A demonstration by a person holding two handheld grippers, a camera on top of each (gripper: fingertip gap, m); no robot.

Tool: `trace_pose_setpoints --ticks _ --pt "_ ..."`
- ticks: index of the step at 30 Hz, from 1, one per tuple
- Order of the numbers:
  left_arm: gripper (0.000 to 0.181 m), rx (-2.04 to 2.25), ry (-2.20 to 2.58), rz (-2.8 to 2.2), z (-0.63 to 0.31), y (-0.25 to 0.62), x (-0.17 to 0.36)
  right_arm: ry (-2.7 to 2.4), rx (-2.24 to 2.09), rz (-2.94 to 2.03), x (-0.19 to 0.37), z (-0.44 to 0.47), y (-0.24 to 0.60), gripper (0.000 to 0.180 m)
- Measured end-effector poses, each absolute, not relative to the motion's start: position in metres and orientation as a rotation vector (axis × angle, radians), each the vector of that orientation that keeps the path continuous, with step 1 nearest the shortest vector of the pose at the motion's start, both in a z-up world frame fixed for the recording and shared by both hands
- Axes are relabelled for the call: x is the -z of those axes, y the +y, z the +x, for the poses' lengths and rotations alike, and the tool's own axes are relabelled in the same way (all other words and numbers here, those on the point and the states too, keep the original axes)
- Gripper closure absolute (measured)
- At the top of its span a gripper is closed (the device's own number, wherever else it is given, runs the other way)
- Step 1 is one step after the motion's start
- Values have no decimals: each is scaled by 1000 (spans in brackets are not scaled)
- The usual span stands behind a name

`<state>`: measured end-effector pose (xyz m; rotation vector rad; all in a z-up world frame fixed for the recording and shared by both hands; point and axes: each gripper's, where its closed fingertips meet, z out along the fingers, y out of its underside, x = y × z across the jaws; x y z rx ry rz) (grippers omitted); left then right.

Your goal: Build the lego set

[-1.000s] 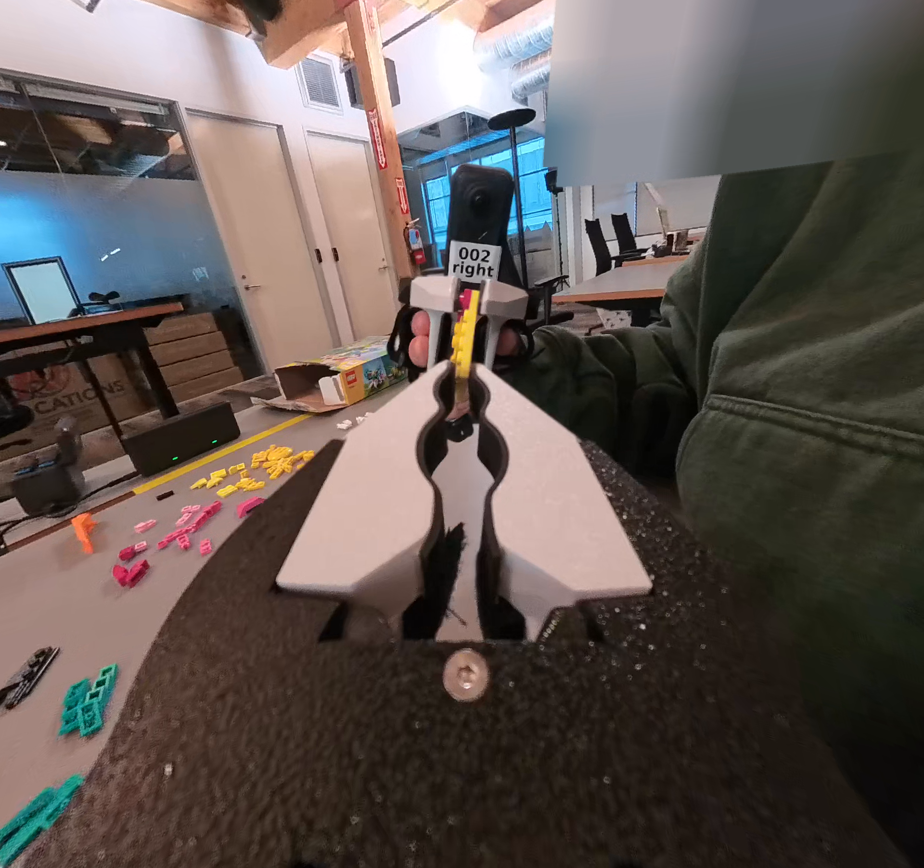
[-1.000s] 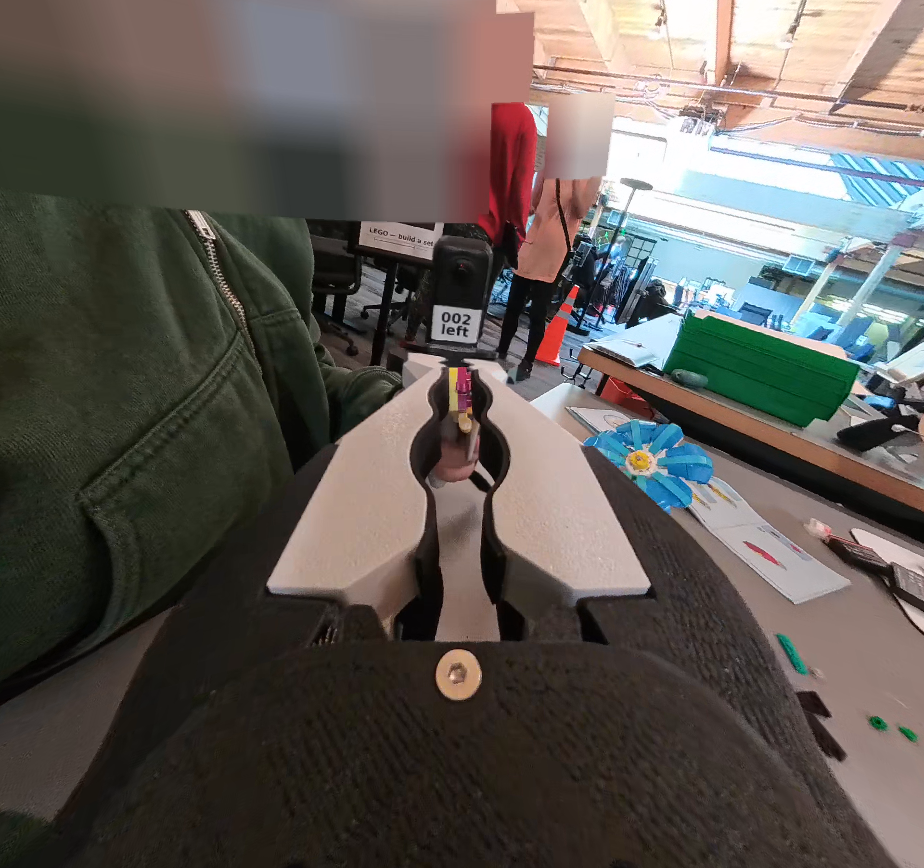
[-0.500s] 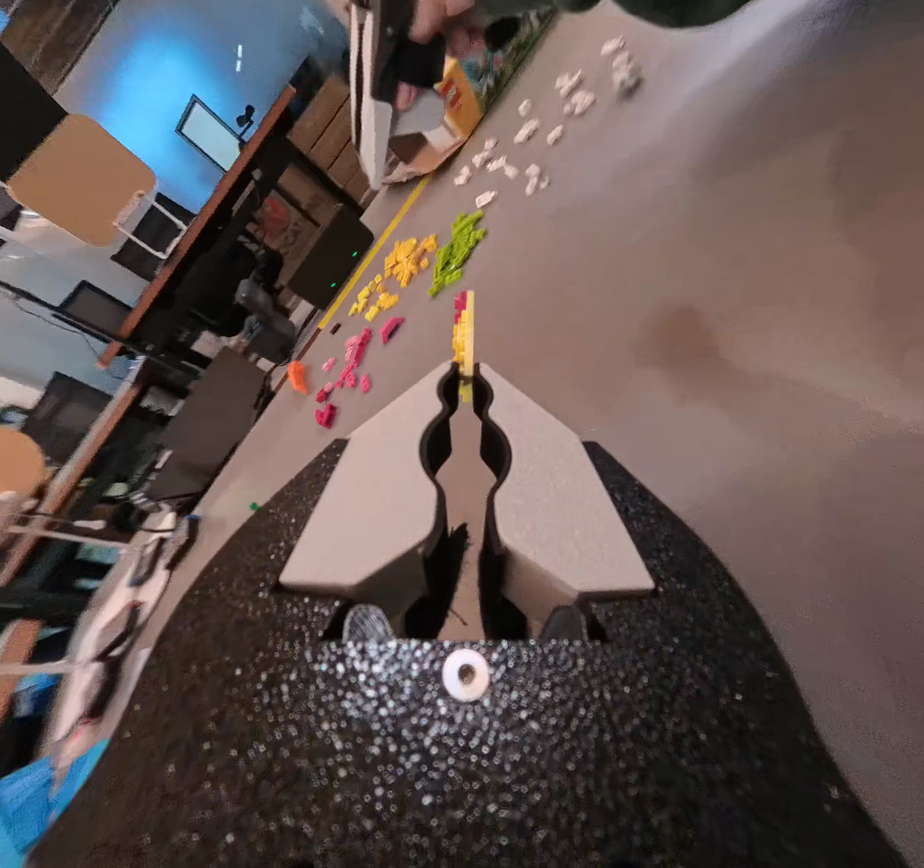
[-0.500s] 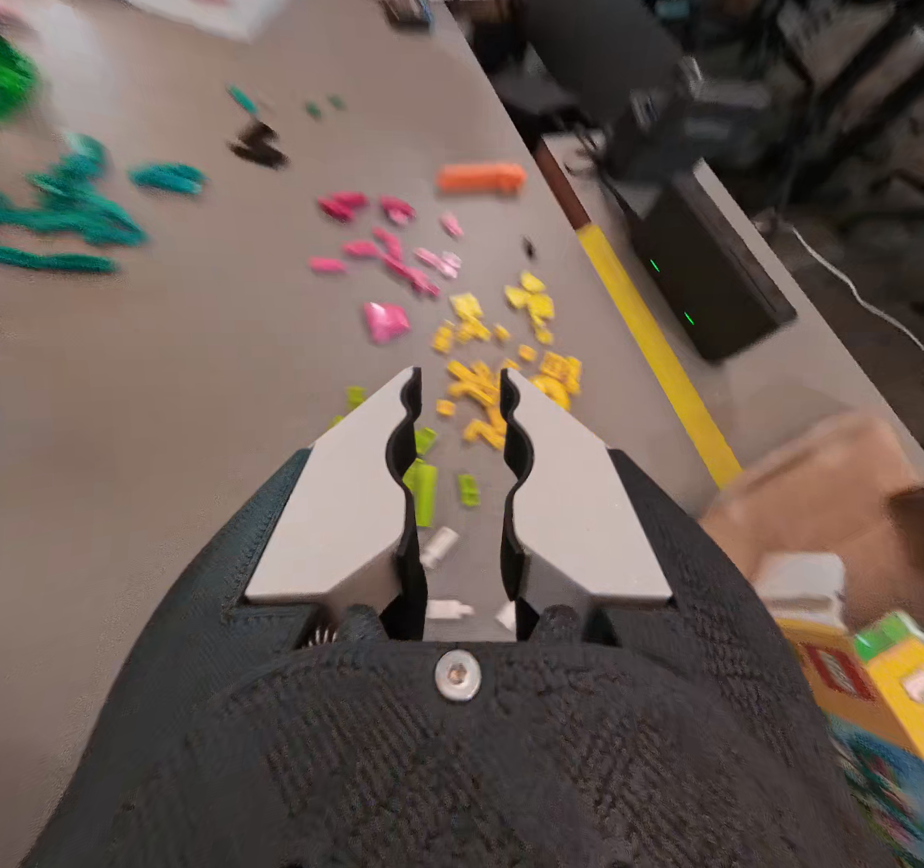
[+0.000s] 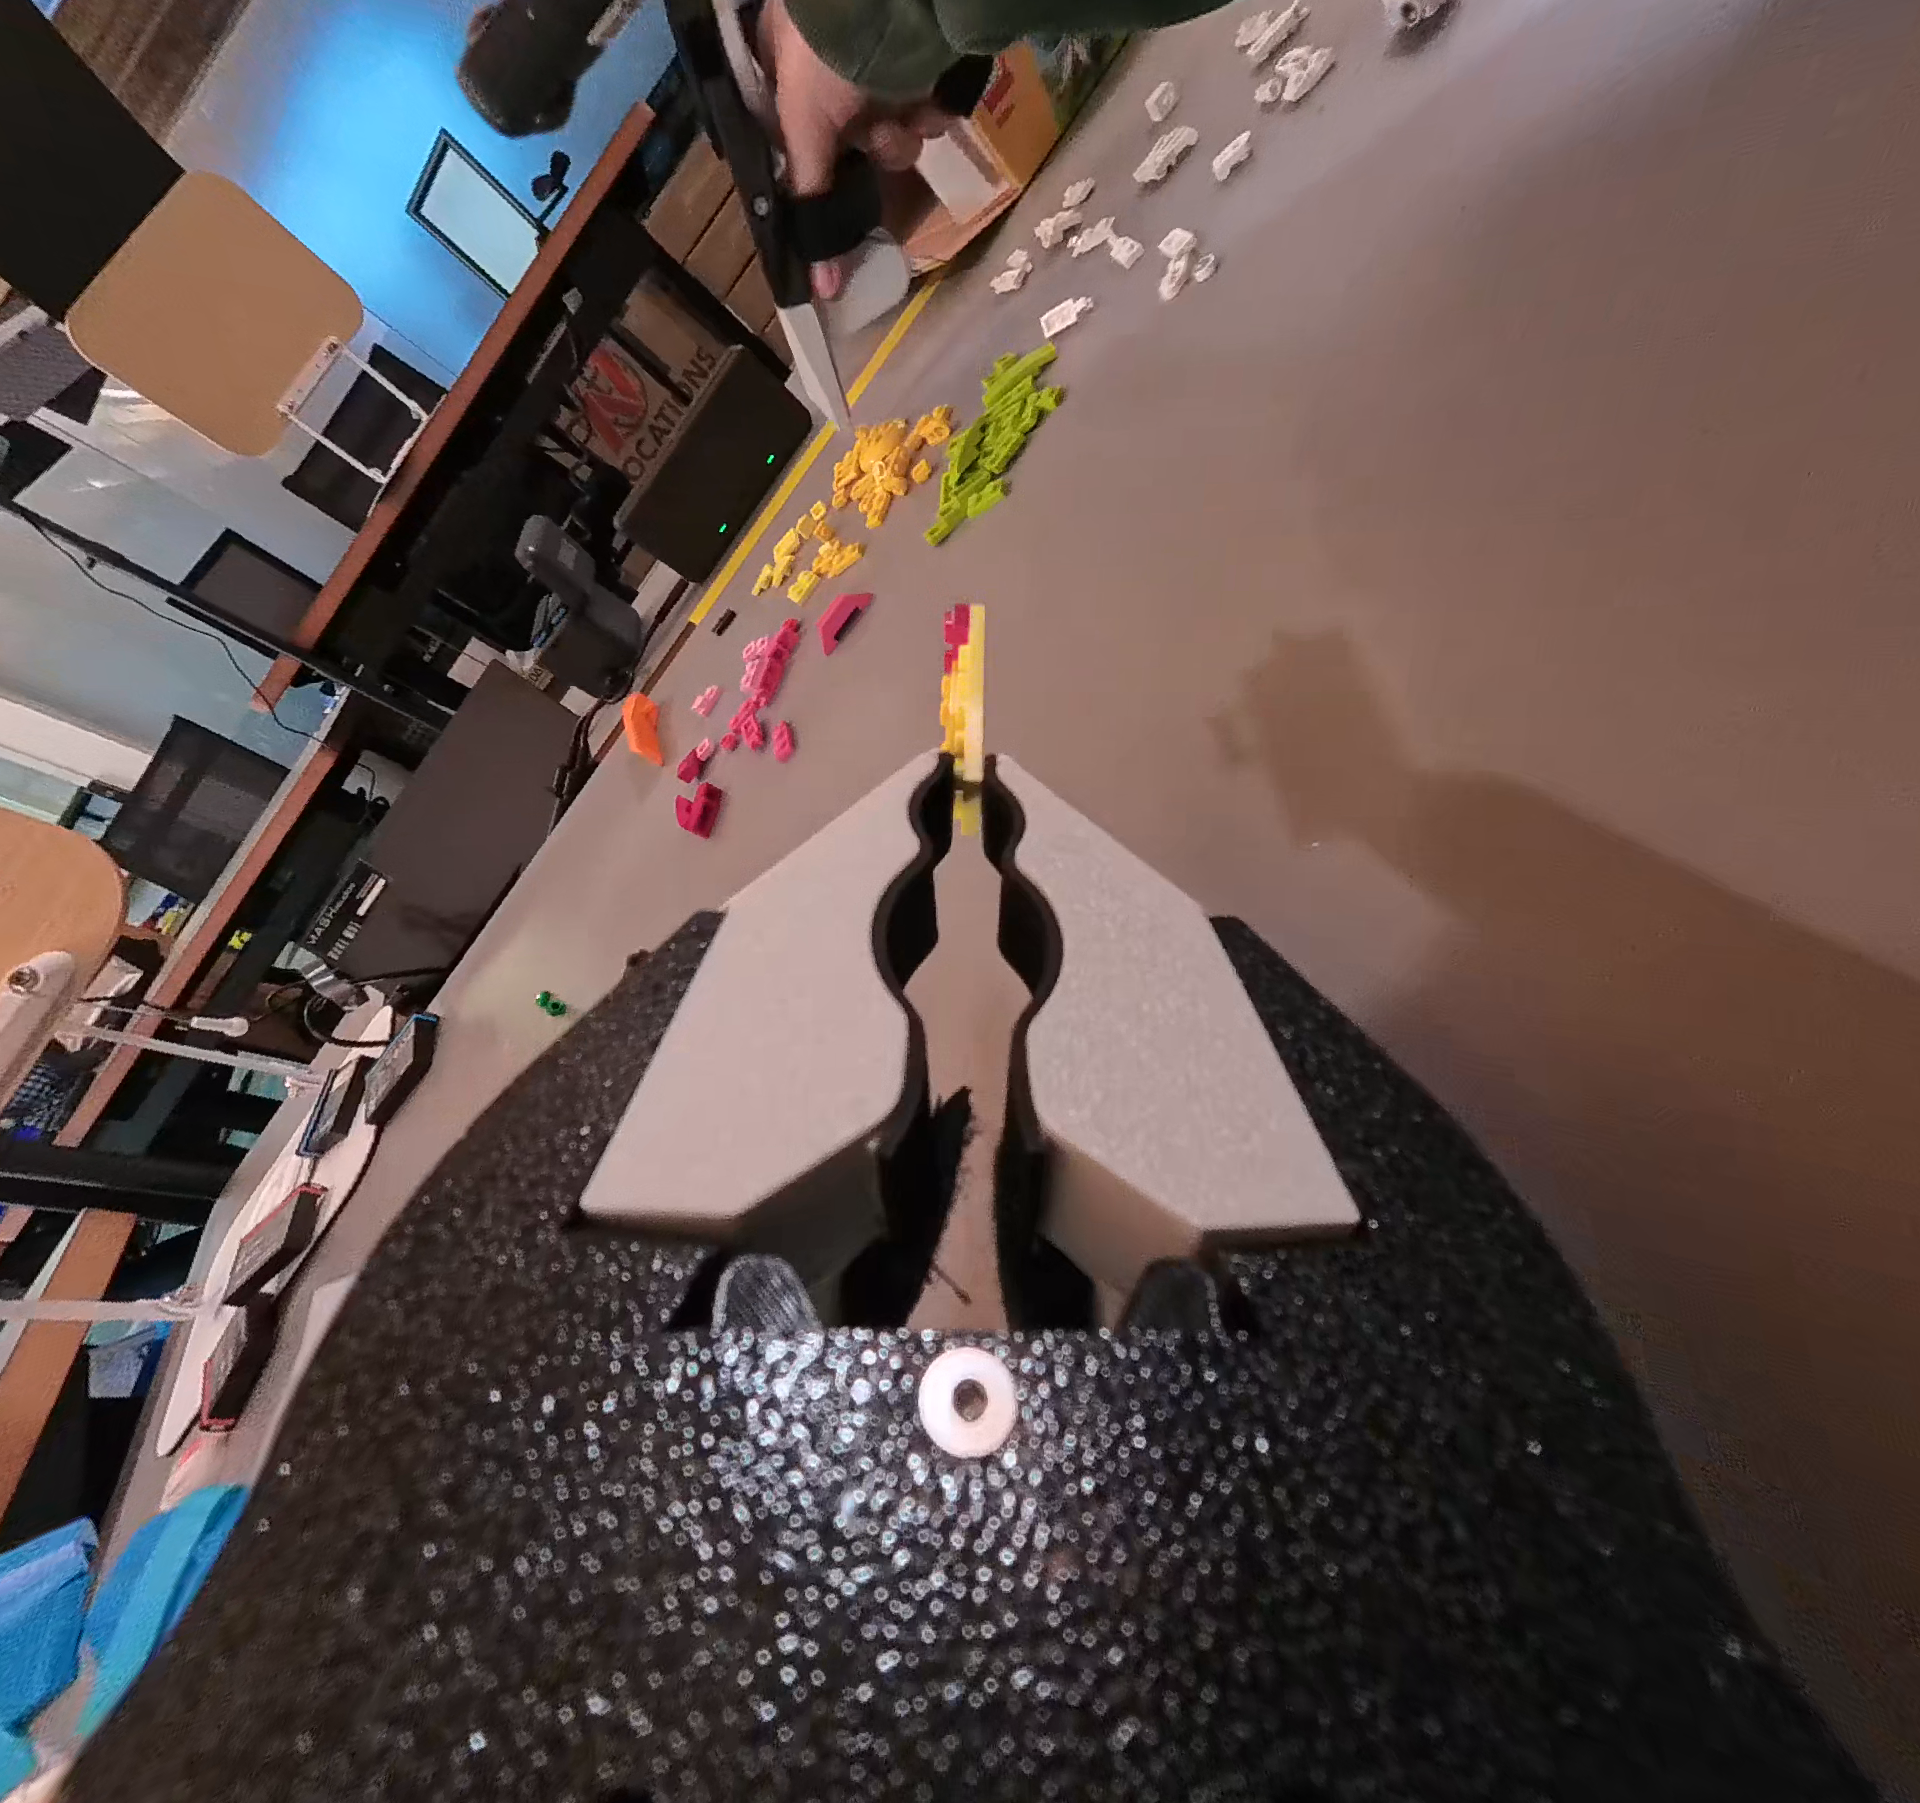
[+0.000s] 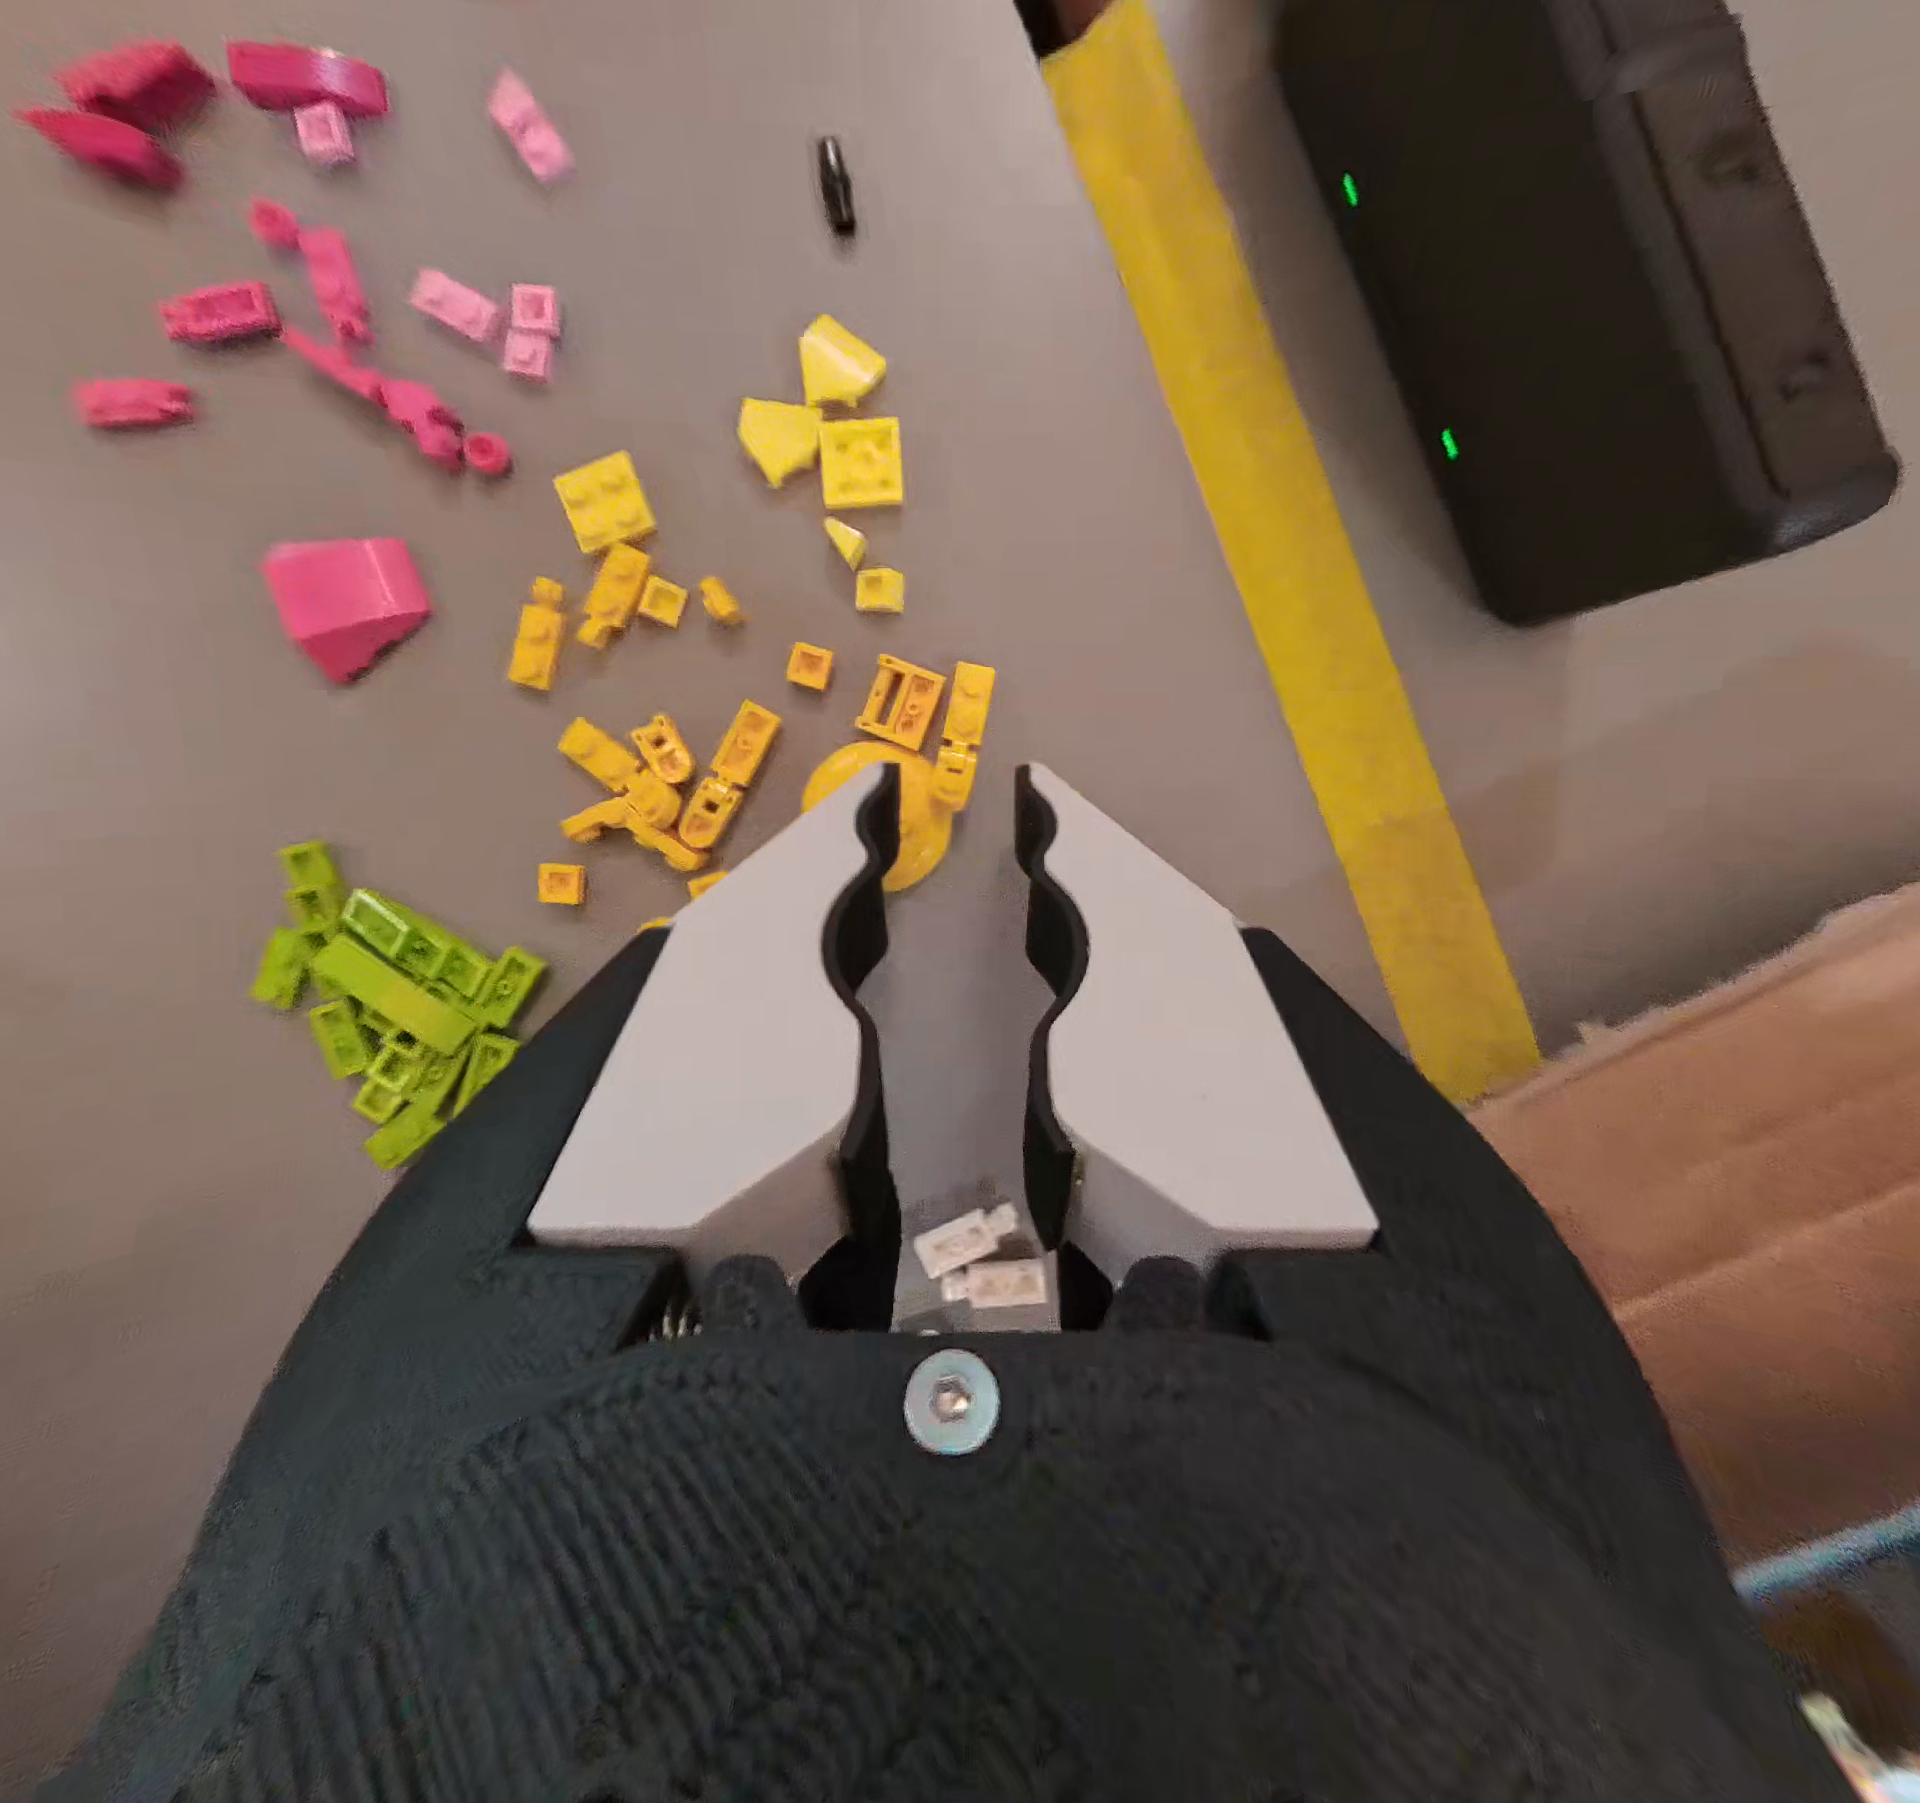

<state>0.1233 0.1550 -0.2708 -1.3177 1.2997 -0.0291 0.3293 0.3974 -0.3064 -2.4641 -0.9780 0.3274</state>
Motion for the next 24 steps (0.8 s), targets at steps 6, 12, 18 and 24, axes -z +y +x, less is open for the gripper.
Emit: trace_pose_setpoints --ticks 6,12,18,24 --pt "178 81 1260 -1363 120 159 271 -953 -517 -2504 308 322 389 166" --pt "178 103 1257 -1370 121 158 271 -980 -520 -2491 309 316 387 167" --pt "178 122 1234 -1388 118 159 270 -990 -481 -2453 298 312 386 165" --pt "178 141 1237 -1390 120 157 270 -1134 -552 -2556 307 313 344 164"
